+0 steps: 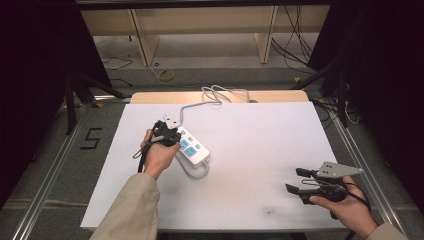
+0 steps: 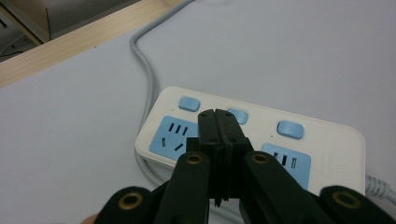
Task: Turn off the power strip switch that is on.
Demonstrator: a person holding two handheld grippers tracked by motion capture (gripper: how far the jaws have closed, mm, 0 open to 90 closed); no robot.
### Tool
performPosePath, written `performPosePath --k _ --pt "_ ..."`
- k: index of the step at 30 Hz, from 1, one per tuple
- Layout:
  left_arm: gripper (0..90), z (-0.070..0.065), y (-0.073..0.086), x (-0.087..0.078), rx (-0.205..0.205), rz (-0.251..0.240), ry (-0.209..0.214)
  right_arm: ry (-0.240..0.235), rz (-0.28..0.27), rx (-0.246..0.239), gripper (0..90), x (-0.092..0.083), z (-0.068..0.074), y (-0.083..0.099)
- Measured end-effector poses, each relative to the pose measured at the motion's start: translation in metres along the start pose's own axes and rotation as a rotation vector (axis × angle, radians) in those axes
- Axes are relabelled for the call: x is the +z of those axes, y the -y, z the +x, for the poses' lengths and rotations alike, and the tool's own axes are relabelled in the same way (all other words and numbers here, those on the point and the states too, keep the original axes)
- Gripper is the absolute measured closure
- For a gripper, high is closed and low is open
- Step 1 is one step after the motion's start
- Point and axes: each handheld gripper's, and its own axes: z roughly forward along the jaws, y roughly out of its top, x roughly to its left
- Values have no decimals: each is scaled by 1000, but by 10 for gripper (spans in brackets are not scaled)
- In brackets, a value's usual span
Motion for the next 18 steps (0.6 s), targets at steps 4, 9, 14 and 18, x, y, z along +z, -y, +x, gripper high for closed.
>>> performPosePath --k 4,9,14,18 --pt "900 -1 -1 3 -3 3 2 -1 1 2 298 0 0 0" --pt "900 -1 -2 6 2 8 9 -3 2 3 297 0 0 0" --pt "900 -2 -4 9 1 14 14 -3 3 1 297 0 0 0" --pt "900 -3 -6 11 3 15 18 -5 3 1 296 0 0 0"
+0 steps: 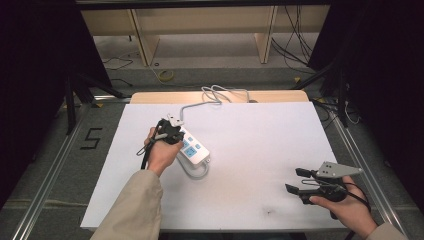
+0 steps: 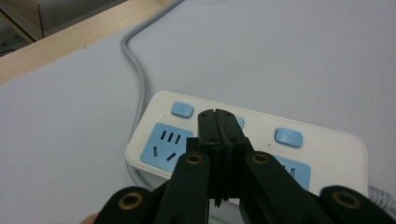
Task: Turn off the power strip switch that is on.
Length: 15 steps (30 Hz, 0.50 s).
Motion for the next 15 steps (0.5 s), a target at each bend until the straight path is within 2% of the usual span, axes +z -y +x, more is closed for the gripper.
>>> performPosePath --k 15 --pt "900 -1 -3 7 9 13 11 -3 0 3 295 0 0 0"
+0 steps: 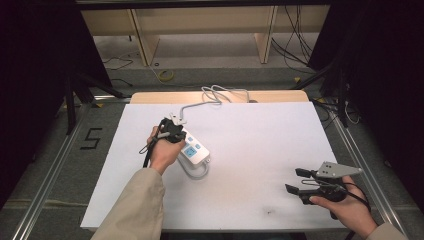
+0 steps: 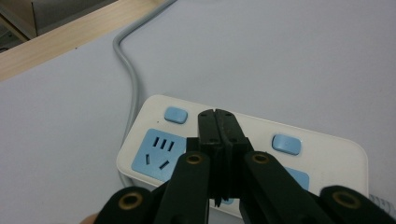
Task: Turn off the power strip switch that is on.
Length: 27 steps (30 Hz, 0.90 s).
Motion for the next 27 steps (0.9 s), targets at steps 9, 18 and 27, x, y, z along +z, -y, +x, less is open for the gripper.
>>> performPosePath --k 9,18,27 --pt "900 -1 -1 3 -3 3 1 0 -1 0 295 0 0 0" --pt "900 -2 -3 7 1 10 6 1 0 0 295 0 0 0" --pt "900 -4 -3 10 6 19 12 -1 3 0 295 0 0 0"
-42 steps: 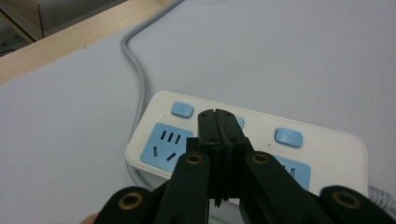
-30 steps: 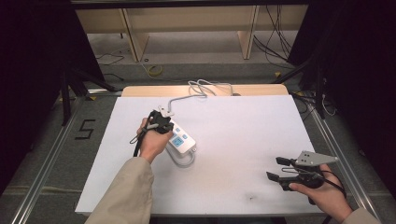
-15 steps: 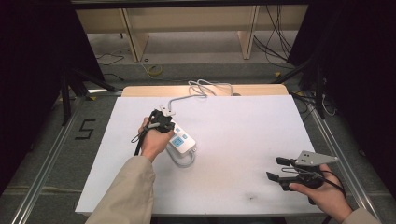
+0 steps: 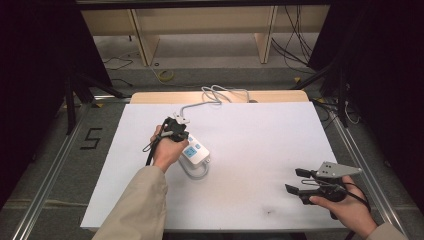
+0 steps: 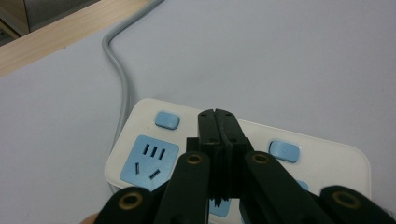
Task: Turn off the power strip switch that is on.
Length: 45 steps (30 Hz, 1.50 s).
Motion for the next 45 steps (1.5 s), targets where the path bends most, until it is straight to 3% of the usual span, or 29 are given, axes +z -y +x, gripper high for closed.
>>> performPosePath --k 45 --pt "900 -3 -2 29 10 54 20 -4 8 1 295 1 0 1"
